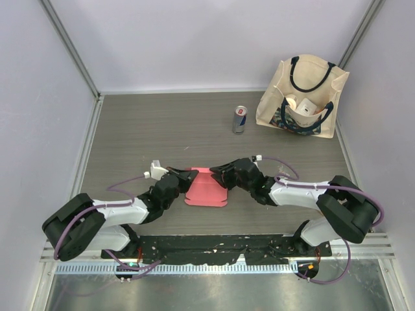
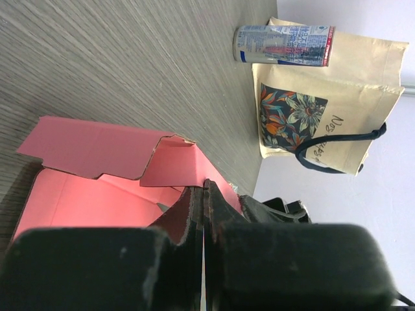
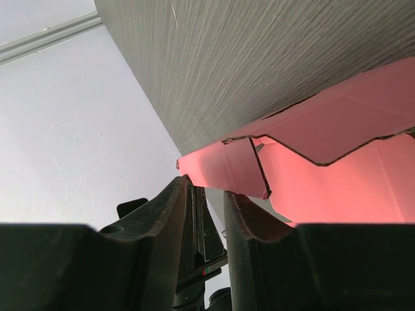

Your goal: Fold the paper box

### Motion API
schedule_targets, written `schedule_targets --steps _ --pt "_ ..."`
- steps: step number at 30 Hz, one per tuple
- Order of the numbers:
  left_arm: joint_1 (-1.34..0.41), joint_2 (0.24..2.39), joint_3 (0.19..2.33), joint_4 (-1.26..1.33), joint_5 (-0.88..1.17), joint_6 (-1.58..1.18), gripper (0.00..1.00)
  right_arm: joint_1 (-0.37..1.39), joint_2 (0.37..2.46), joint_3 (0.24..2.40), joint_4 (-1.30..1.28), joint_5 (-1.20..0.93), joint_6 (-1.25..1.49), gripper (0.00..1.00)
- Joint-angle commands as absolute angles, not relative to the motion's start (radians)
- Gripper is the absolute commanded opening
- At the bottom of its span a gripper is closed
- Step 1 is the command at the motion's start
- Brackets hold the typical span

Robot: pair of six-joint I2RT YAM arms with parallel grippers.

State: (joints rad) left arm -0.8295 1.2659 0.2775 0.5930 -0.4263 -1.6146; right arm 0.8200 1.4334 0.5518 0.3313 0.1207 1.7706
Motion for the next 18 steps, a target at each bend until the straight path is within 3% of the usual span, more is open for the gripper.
schedule_targets --steps 1,8,18 --pt "-0.844 1.256 0.262 0.618 -0.407 -1.536 0.02 0.818 1.436 0.581 0.298 0.198 1.724 0.39" --pt "-0.847 1.256 0.268 0.629 -0.403 -1.526 0.02 0.828 1.365 0.575 0.244 0.250 1.701 0.43" --pt "-0.870 1.246 0.270 0.601 -0.417 -1.516 0.01 0.828 1.379 0.552 0.317 0.261 1.776 0.33"
